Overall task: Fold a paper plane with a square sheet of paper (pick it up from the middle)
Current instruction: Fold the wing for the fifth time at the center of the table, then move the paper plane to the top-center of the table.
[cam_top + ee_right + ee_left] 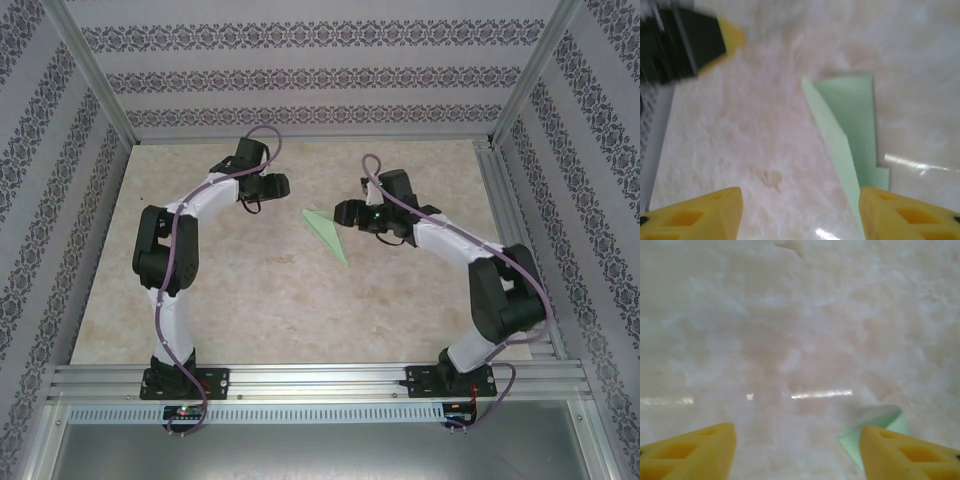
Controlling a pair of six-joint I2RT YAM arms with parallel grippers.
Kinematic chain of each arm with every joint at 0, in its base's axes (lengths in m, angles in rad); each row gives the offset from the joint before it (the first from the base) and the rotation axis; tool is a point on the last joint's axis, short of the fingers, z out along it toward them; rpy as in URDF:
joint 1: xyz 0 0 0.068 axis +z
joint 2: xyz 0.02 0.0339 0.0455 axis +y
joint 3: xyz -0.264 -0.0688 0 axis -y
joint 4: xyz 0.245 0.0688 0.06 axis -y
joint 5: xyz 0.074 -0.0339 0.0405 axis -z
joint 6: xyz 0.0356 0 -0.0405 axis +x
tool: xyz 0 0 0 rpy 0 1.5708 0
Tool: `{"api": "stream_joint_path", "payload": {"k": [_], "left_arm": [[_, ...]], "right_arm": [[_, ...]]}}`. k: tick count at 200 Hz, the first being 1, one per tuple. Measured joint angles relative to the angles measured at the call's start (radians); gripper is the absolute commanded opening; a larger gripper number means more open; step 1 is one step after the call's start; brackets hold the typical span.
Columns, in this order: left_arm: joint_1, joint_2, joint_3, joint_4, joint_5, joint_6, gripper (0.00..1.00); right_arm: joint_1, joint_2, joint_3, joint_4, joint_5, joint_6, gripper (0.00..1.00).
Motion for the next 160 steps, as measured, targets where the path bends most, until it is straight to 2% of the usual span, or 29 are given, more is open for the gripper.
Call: {"api": "stream_joint_path", "payload": {"k": [41, 75, 114, 160], "left_arm": [[-0.162, -0.053, -0.021, -0.061, -0.129, -0.045, 0.85], [-0.3, -0.04, -0.006, -0.125, -0.21, -0.127, 0.86], [-0.405, 0.088, 0.146, -0.214, -0.271, -0.186, 0.75], [-0.416, 0.233, 0.298, -0.284, -0.282, -0.215, 0.58]], "right_arm": [[-0.117, -0.083, -0.072, 0.023, 0.138, -0.018, 0.82], [-0.161, -0.089, -0.128, 0.009, 0.238, -0.055, 0.96], [-0.2, -0.117, -0.167, 0.008, 0.293, -0.071, 0.97], [-0.206, -0.12, -0.172, 0.01, 0.298, -0.074, 0.96]]}}
